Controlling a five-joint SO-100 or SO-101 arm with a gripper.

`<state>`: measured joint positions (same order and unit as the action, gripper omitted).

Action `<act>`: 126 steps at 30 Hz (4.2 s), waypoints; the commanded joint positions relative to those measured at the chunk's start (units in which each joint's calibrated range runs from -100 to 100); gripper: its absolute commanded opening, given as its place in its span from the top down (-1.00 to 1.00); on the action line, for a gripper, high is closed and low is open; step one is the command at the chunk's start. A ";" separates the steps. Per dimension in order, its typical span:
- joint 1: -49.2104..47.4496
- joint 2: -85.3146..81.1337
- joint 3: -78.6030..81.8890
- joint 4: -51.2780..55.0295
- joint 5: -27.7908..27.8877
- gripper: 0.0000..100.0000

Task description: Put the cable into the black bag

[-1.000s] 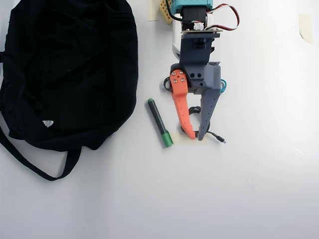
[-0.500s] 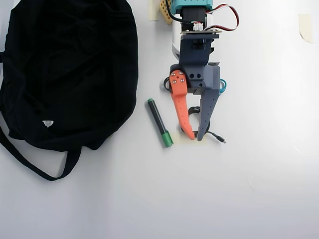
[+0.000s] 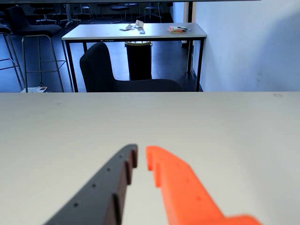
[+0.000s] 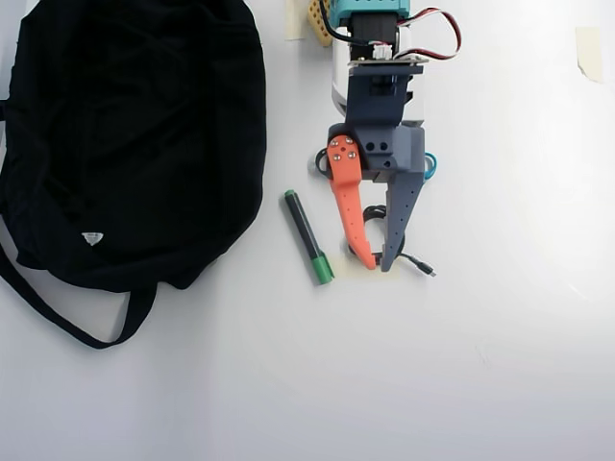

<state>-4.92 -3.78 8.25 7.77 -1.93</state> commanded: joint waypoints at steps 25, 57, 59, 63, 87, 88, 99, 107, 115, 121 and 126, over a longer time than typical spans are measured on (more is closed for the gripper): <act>0.29 -1.87 -0.71 -0.45 0.30 0.95; -8.09 -1.70 -2.15 37.28 -0.33 0.95; -8.61 -1.62 -2.06 41.50 -0.33 0.95; -8.99 -1.53 -0.98 48.30 -0.33 0.95; -8.47 -0.54 1.54 61.39 -2.00 0.89; -8.47 -0.54 1.54 61.39 -2.58 0.84; -8.47 0.87 0.55 61.31 -7.93 0.56; -7.72 10.33 -8.88 61.57 -11.70 0.56; -6.82 17.80 -18.14 62.25 -12.44 0.47; -5.85 22.95 -23.62 65.36 -14.22 0.46; -5.70 27.59 -29.19 67.85 -14.96 0.46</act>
<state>-10.58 23.54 -16.19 74.41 -16.34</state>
